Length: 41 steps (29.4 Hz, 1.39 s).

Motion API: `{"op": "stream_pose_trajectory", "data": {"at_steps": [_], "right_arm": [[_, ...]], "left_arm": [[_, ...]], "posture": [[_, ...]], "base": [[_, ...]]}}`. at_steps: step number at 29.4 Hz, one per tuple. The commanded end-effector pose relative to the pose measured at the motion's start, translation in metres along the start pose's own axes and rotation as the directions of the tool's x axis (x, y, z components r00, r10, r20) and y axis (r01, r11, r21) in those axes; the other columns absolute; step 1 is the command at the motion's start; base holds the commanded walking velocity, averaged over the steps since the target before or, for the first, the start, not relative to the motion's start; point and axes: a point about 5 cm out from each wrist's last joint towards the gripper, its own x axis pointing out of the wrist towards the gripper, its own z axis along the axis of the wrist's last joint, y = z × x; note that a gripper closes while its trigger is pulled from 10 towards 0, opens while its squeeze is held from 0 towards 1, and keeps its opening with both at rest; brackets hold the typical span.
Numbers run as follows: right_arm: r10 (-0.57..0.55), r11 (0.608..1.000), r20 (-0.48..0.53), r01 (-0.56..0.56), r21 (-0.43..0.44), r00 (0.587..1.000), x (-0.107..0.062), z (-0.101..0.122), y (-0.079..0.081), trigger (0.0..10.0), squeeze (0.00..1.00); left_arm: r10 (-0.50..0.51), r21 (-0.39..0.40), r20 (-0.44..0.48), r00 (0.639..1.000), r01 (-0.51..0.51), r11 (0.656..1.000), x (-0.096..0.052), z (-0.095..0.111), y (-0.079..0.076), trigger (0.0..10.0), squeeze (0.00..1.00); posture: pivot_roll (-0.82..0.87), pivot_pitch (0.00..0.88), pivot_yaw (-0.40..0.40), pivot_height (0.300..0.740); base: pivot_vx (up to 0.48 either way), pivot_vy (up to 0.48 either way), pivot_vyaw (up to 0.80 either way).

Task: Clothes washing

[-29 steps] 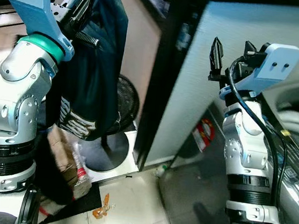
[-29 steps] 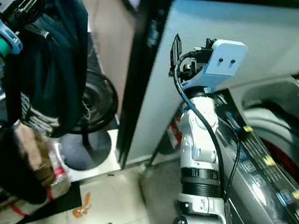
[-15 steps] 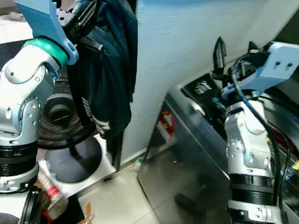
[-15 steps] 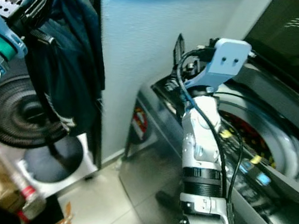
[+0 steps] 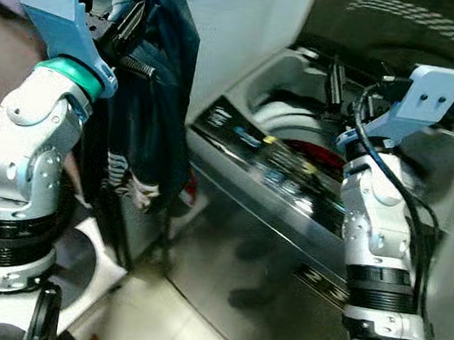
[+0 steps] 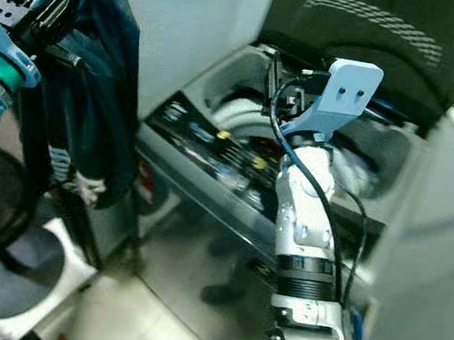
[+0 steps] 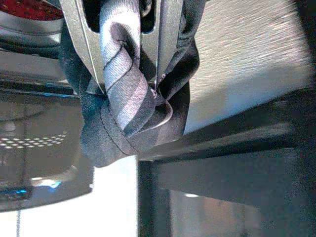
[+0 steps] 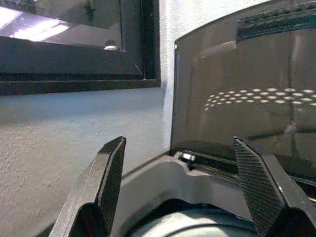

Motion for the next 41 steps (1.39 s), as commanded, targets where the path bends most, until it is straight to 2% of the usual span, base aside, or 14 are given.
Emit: {"op": "stream_pose_trajectory", "data": {"at_steps": [1, 27, 33, 36, 41], "right_arm": [[-0.019, 1.0, -0.009, 0.019, 0.011, 1.0, -0.001, -0.001, -0.004, 10.0, 0.0], [-0.045, 0.997, -0.022, 0.046, 0.053, 0.999, 0.002, -0.002, -0.007, 10.0, 0.0], [-0.09, 0.992, -0.04, 0.093, 0.083, 0.995, 0.003, -0.004, -0.014, 10.0, 0.0], [-0.093, 0.993, -0.04, 0.096, 0.075, 0.995, 0.003, -0.004, -0.014, 10.0, 0.0], [-0.072, 0.996, -0.036, 0.074, 0.054, 0.997, 0.003, -0.005, -0.011, 10.0, 0.0]], "left_arm": [[-0.01, 0.007, 0.021, 1.0, 0.01, 1.0, 0.0, 0.004, -0.002, 10.0, 0.0], [0.006, 0.002, 0.02, 1.0, -0.006, 1.0, 0.0, 0.002, 0.0, 10.0, 0.0], [0.015, -0.004, 0.018, 1.0, -0.014, 1.0, 0.0, 0.002, 0.001, 10.0, 0.0], [0.015, -0.006, 0.018, 1.0, -0.015, 1.0, 0.0, 0.002, 0.002, 10.0, 0.0], [0.015, -0.016, 0.018, 1.0, -0.015, 1.0, 0.0, 0.002, 0.002, 10.0, 0.0]], "posture": [[0.09, 0.013, -0.012, 0.74], [0.09, 0.004, -0.017, 0.74], [0.09, 0.007, -0.017, 0.74], [0.09, 0.008, -0.018, 0.74], [0.09, 0.011, -0.02, 0.74]], "base": [[0.0, 0.0, -0.8], [0.0, 0.0, -0.8], [0.0, 0.0, -0.8], [0.0, 0.0, -0.55], [0.0, 0.48, 0.0]]}}
